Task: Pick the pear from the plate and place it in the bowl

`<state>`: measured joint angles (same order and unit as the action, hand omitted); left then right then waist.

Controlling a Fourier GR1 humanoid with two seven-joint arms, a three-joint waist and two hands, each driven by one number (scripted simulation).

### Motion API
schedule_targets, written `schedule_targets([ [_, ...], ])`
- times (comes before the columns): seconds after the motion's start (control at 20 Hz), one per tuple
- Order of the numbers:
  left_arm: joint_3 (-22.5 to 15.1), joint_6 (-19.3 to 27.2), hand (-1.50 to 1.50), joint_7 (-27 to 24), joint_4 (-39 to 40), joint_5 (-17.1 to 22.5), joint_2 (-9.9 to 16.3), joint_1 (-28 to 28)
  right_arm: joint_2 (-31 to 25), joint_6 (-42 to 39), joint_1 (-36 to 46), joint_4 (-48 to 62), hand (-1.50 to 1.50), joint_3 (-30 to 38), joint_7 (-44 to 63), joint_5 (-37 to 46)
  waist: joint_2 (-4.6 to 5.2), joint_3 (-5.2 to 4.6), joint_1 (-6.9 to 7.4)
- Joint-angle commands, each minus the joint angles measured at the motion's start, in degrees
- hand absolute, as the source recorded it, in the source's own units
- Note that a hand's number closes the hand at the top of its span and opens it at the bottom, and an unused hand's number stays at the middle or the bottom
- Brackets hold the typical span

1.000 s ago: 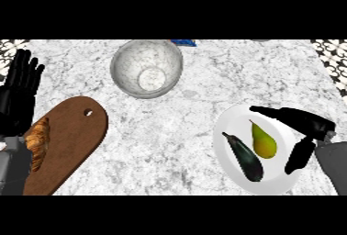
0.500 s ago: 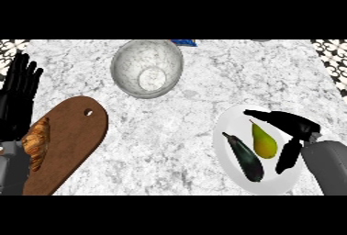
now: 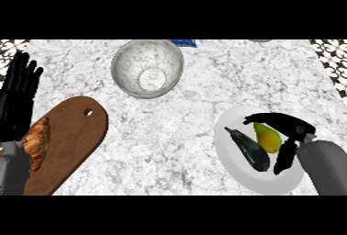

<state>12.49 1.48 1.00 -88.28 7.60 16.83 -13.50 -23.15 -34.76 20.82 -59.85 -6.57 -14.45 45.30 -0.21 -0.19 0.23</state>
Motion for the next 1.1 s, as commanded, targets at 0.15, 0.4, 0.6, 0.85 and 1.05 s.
schedule_targets([
  [0.15,-1.5,1.7,0.00,1.0,-0.9,-1.9,-2.1,0.3,1.2,7.3,4.3,9.2,1.50,1.4,-7.8,2.8,0.30,0.22,0.26],
  [0.4,0.6,-0.9,0.00,-4.2,6.0,-1.9,-0.6,-1.2,0.0,9.7,1.8,7.1,1.50,2.9,-10.2,3.6,0.32,0.20,-0.08],
  [0.6,3.0,-0.3,0.00,-1.0,1.9,-0.5,1.5,0.6,5.5,14.8,-6.7,-3.0,1.50,7.1,16.7,6.1,-0.86,-0.06,-2.94],
  [0.85,4.5,0.7,0.00,-0.7,2.3,-0.5,1.8,2.2,5.5,24.5,-14.2,-8.2,1.50,12.7,32.1,10.5,-1.84,-0.40,-7.39],
  [1.05,5.5,-0.5,0.00,-2.1,2.8,0.1,2.6,3.7,9.7,28.5,-19.3,-21.0,1.50,10.2,42.4,15.8,-1.78,-0.47,-6.54],
])
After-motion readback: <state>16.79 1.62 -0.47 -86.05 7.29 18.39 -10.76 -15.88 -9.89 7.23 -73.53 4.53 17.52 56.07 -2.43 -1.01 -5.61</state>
